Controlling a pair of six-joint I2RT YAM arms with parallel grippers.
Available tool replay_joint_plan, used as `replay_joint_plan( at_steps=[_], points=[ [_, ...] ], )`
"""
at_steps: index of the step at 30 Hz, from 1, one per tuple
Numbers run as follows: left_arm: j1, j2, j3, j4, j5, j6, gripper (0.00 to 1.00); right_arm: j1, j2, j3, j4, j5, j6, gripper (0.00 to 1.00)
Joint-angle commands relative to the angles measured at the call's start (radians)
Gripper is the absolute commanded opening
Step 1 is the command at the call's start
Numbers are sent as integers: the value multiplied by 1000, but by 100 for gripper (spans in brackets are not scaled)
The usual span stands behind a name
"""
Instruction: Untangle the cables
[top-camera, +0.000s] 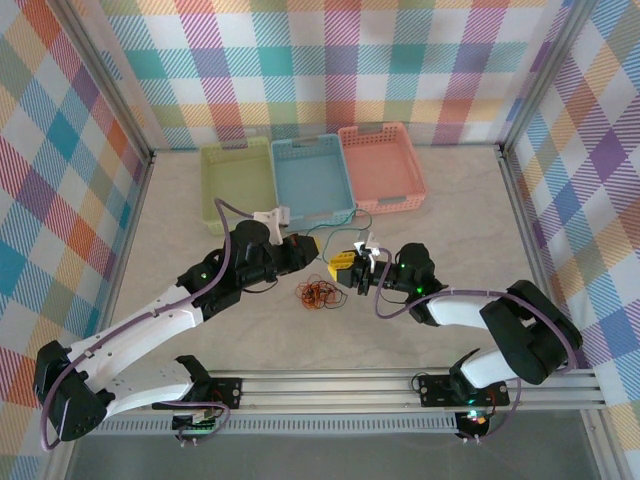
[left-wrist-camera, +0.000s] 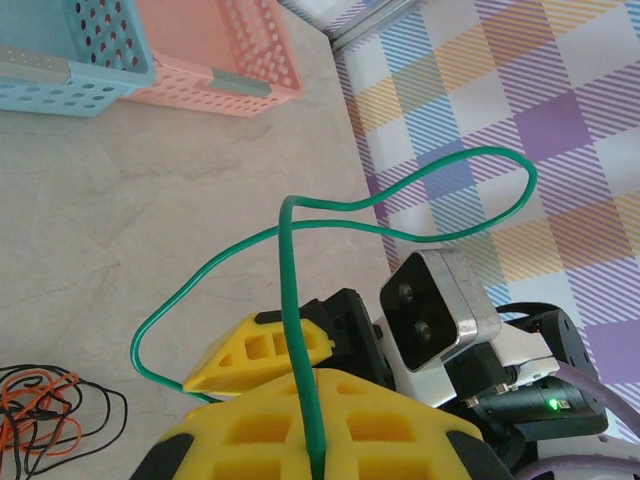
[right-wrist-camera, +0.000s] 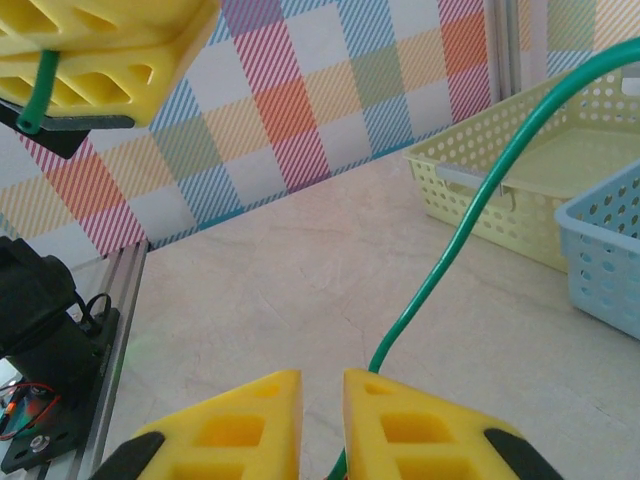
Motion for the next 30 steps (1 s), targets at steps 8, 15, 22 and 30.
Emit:
replay_joint_plan(
  at_steps=[8,15,22,30],
  points=[
    [-16,-3,19,28,-8,-9,0,5,14,37,-30,-5,-14,35],
    [-25,-10,25,35,6,-18,0,5,17,41,-35,-13,-14,14],
    [-28,-14,30,25,-8,-9,0,4,20,39,-29,-22,-20,0],
    [-28,-60,76,-110,-108,78,0,6,-15,28,-80,84,-33,0]
  ],
)
